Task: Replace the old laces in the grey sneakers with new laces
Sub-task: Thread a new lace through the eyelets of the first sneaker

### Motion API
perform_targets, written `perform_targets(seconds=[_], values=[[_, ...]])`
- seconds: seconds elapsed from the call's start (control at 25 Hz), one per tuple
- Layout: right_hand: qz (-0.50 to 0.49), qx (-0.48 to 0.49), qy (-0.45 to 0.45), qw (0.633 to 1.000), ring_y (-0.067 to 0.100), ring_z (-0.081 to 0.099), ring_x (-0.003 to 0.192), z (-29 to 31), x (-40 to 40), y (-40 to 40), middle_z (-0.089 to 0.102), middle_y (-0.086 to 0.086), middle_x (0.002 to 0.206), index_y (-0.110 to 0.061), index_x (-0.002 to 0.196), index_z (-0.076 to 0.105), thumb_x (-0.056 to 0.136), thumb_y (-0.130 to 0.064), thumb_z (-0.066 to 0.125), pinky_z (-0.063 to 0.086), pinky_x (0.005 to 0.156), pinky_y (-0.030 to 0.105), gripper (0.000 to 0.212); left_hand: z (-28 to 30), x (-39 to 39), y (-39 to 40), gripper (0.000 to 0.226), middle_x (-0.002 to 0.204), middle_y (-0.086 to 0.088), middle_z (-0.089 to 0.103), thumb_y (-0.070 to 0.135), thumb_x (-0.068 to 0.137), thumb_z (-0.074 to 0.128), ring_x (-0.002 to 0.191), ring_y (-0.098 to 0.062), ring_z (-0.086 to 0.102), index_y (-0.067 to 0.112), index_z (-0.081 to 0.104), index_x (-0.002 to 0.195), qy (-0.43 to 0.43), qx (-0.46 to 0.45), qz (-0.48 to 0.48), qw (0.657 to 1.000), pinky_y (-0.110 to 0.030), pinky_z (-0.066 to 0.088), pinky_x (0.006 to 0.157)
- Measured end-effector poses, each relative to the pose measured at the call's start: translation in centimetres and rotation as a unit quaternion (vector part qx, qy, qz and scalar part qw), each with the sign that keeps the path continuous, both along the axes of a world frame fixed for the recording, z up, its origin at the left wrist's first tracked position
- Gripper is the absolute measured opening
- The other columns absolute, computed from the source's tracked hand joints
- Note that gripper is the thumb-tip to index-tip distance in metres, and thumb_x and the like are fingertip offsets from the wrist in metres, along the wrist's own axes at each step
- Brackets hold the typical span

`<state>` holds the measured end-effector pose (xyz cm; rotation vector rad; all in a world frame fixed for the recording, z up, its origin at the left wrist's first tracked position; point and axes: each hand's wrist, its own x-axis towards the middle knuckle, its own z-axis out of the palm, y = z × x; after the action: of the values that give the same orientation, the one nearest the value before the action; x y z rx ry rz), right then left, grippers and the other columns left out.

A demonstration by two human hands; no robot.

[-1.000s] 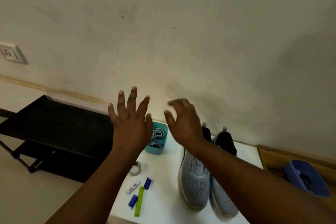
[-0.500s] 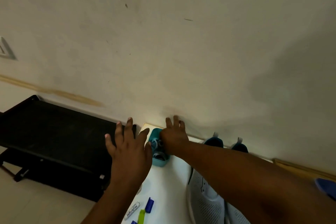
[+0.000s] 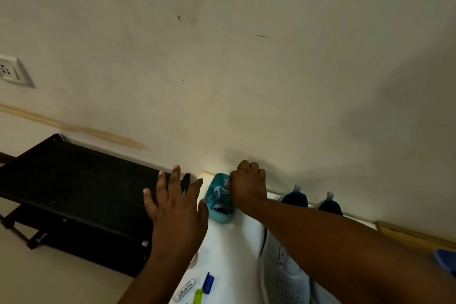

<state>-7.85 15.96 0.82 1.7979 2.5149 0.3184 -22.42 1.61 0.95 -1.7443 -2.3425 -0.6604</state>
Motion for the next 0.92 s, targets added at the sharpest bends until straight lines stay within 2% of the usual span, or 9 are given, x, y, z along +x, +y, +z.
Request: perform_targets(seconds=[0.12, 0.2, 0.36, 0.48, 0.68, 0.8, 0.92], values=[[-0.020, 0.030, 0.135, 0.990, 0.028, 0.052, 0.105, 2.2, 1.3, 0.1, 0.058, 0.002, 0.116, -0.025, 0.103, 0.076, 0.092, -0.034, 0.065, 0.046, 0.086, 0.040, 0.018, 1.4, 0.5, 0.0, 0.054, 0.165, -0.014, 0.024, 0.049, 0.092, 0.051, 0.154, -0.040, 0.011, 0.036, 0.051, 0.144, -0.004, 0.008, 0.000, 1.000, -0.068, 0.013, 0.117], [-0.026, 0.045, 0.232, 0.971, 0.026, 0.053, 0.103, 4.5, 2.0, -0.2, 0.060, 0.001, 0.114, -0.023, 0.101, 0.077, 0.095, -0.033, 0.064, 0.049, 0.084, 0.040, 0.017, 2.9, 1.0, -0.1, 0.062, 0.168, -0.014, 0.016, 0.053, 0.093, 0.051, 0.155, -0.040, 0.004, 0.035, 0.041, 0.152, 0.000, 0.015, 0.001, 1.000, -0.069, 0.011, 0.118], [-0.023, 0.060, 0.355, 0.933, 0.016, 0.049, 0.105, 11.3, 3.0, -1.2, 0.054, -0.008, 0.114, -0.027, 0.104, 0.075, 0.095, -0.036, 0.069, 0.047, 0.082, 0.029, 0.014, 7.6, 1.8, -0.5, 0.075, 0.169, -0.017, 0.009, 0.061, 0.090, 0.041, 0.155, -0.042, 0.001, 0.032, 0.029, 0.158, 0.020, 0.060, -0.002, 0.998, -0.071, 0.008, 0.116], [-0.022, 0.054, 0.404, 0.913, 0.014, 0.052, 0.106, 15.6, 3.3, -1.4, 0.054, -0.009, 0.114, -0.028, 0.103, 0.074, 0.094, -0.038, 0.070, 0.046, 0.082, 0.028, 0.013, 10.5, 2.0, -0.5, 0.077, 0.169, -0.016, 0.002, 0.062, 0.090, 0.039, 0.155, -0.042, -0.005, 0.032, 0.028, 0.159, 0.021, 0.055, -0.002, 0.998, -0.073, 0.009, 0.116], [-0.012, 0.090, 0.489, 0.868, 0.015, 0.060, 0.109, 22.6, 2.9, -3.7, 0.055, -0.009, 0.114, -0.031, 0.100, 0.073, 0.094, -0.042, 0.071, 0.052, 0.090, 0.035, 0.013, 14.8, 1.7, -1.6, 0.089, 0.170, -0.015, -0.005, 0.066, 0.086, 0.057, 0.154, -0.042, -0.009, 0.031, 0.022, 0.160, 0.044, 0.085, -0.014, 0.995, -0.076, 0.012, 0.114], [0.062, 0.135, 0.500, 0.853, 0.009, 0.059, 0.107, 29.4, 3.4, -7.1, 0.054, -0.013, 0.111, -0.031, 0.102, 0.073, 0.093, -0.040, 0.072, 0.052, 0.088, 0.029, 0.013, 22.0, 2.3, -2.3, 0.096, 0.169, -0.016, -0.010, 0.071, 0.085, 0.048, 0.154, -0.042, -0.010, 0.029, 0.010, 0.162, 0.063, 0.154, -0.026, 0.986, -0.075, 0.009, 0.115], [0.130, 0.211, 0.494, 0.833, 0.007, 0.056, 0.110, 37.1, 5.1, -11.6, 0.054, -0.015, 0.113, -0.033, 0.104, 0.072, 0.092, -0.041, 0.072, 0.051, 0.095, 0.038, 0.014, 31.1, 4.3, -4.3, 0.101, 0.168, -0.017, -0.014, 0.077, 0.086, 0.043, 0.154, -0.042, -0.012, 0.027, -0.002, 0.162, 0.107, 0.224, -0.051, 0.967, -0.074, 0.006, 0.116]])
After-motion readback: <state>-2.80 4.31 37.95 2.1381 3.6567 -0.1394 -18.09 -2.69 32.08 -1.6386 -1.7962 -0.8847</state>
